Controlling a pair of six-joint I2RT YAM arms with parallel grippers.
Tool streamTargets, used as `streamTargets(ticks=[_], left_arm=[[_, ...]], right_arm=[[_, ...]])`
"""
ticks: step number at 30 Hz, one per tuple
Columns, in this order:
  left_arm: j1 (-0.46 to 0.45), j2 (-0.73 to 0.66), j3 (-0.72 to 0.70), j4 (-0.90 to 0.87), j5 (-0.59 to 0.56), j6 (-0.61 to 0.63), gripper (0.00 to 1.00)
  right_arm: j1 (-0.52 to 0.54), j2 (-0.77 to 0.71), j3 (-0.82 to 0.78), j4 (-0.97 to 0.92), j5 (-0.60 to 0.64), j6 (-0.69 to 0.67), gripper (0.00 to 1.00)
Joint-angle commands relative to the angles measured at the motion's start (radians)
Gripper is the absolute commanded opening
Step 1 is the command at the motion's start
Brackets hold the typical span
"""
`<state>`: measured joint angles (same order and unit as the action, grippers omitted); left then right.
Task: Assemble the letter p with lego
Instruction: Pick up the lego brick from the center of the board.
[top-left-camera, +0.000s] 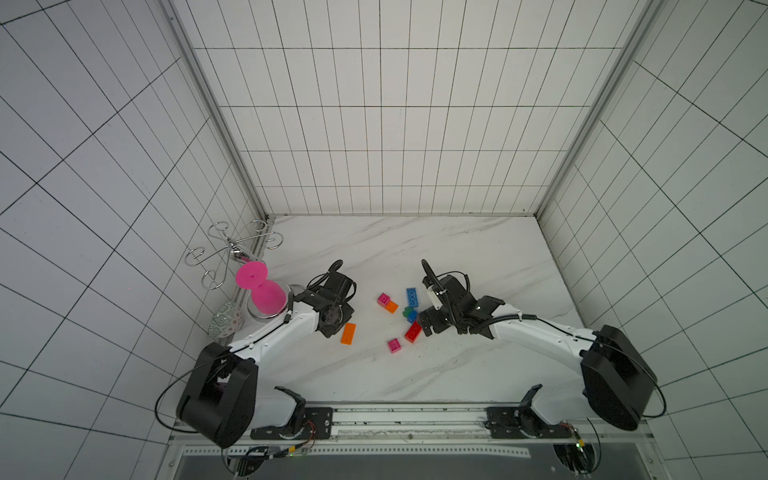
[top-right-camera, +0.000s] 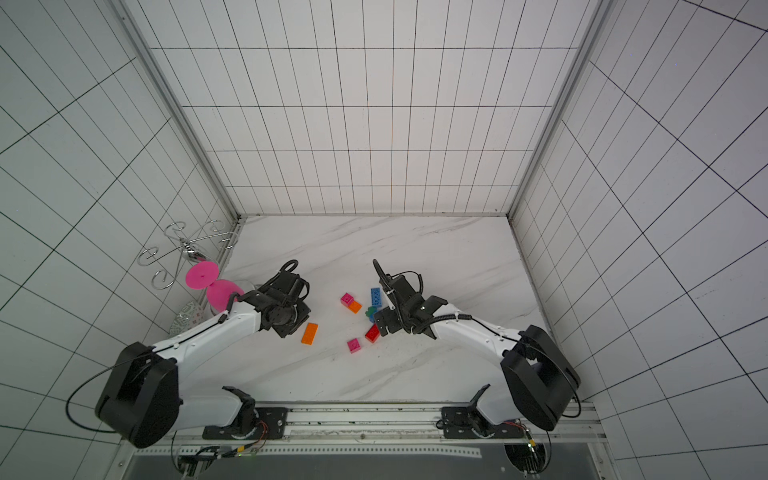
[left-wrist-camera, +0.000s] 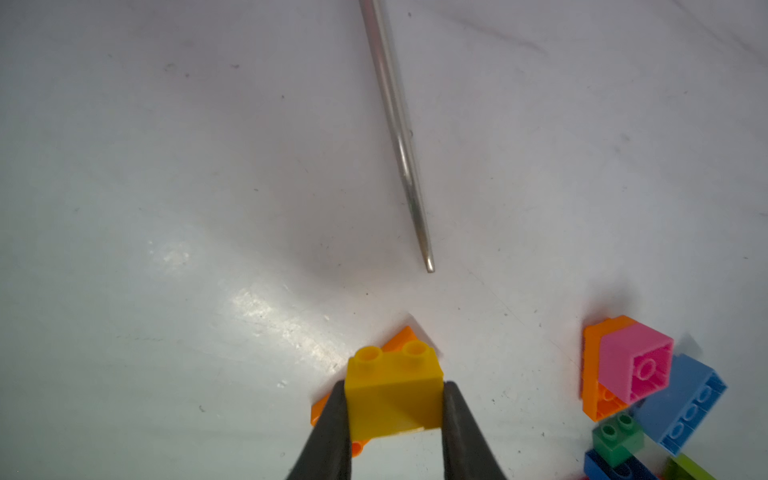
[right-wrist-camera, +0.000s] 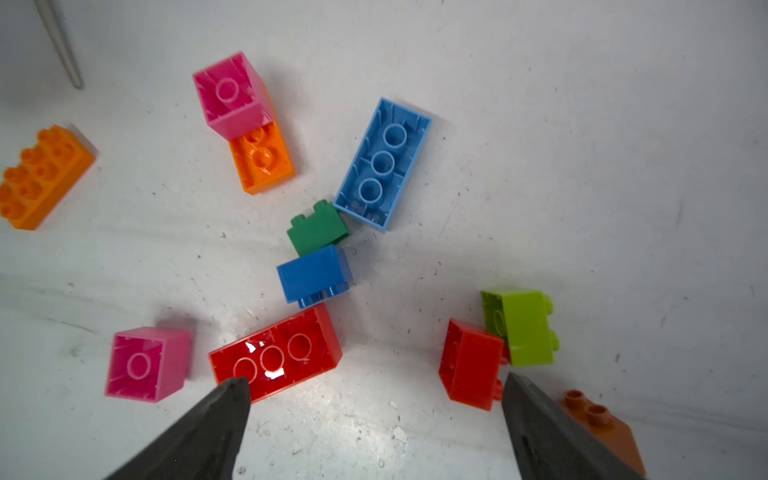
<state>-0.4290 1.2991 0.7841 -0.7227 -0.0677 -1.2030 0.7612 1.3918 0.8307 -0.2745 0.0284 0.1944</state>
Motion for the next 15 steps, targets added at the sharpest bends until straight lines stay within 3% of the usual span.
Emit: streamTargets(ticks=[1,8,15], left_arm=[[0.006,-0.069,0.029,-0.021,0.043,-0.001,0.22],[-0.019,-0.141,-0.024,0.135,0.310,-0.075,0.19],[-0.180,-0.139,-0.050,0.349,0.422,-0.265,0.19]], right_arm=[[0.009,-0.080,-0.045,0.046,-0.028,0.020,0.99],[0.009,-0.301,-0.123,0.150,-0.014,0.201,0.99],[0.006,-0.372,-0.221,0.274,-0.109,0.349,0.99]])
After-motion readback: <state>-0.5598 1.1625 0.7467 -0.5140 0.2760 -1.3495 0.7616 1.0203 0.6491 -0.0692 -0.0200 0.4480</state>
